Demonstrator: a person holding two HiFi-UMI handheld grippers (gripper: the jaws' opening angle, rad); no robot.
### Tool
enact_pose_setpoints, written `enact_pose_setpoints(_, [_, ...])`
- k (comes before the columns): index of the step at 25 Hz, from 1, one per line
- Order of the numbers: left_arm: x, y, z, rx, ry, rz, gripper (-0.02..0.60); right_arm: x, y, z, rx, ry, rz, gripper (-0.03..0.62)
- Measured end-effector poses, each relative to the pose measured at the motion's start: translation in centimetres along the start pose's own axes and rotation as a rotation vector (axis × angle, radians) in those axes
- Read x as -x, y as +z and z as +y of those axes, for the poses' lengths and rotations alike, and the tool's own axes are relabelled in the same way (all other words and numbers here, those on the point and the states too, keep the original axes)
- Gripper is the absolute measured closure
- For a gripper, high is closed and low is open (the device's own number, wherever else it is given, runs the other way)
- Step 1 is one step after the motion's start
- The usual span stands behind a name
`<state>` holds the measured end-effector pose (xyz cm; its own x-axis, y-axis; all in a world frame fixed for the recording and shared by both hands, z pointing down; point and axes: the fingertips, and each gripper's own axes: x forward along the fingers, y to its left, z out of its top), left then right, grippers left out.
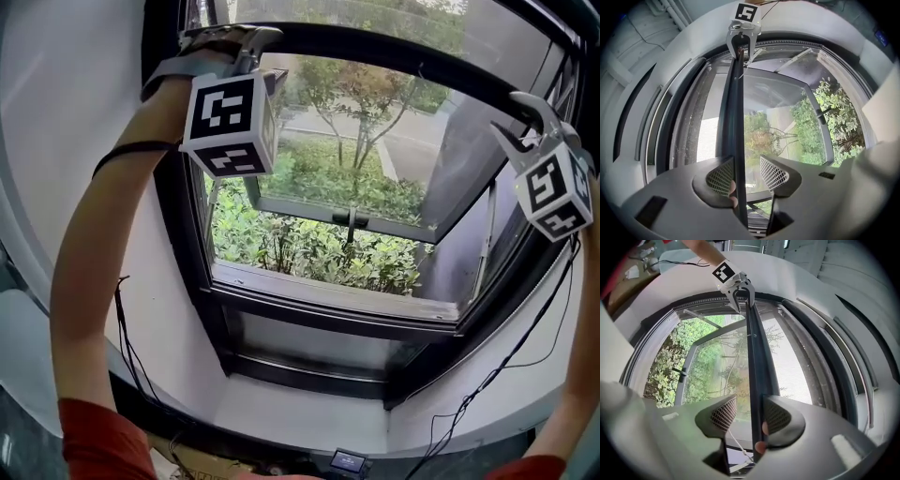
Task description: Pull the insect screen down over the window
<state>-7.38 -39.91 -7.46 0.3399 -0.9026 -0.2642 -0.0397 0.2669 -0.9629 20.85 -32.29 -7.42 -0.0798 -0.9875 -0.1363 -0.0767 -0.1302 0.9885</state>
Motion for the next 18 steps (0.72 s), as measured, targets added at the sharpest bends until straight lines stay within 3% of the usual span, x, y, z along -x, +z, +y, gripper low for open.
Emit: enact_pose_setpoints(18, [2.2, 0.2, -7.4, 0.012, -0.075, -0.027, 0.401, 1.3, 0.3, 7.3, -0.087, 0.142, -0.057, 0.419])
